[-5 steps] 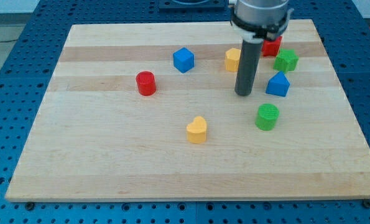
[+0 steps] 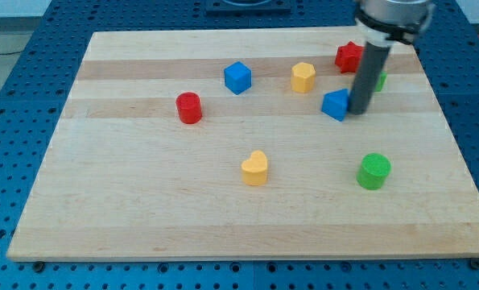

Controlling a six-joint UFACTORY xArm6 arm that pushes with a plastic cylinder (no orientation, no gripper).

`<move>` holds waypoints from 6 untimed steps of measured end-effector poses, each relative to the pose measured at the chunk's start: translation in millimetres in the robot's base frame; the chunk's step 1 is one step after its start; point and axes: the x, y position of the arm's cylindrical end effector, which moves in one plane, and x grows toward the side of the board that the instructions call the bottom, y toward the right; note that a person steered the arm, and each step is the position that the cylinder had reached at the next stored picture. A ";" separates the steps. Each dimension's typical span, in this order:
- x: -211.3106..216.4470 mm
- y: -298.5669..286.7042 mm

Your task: Place the triangle bottom left to the hexagon

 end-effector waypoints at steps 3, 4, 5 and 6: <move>47.0 -57.4; 90.6 -63.9; 144.0 -57.9; 184.6 -32.5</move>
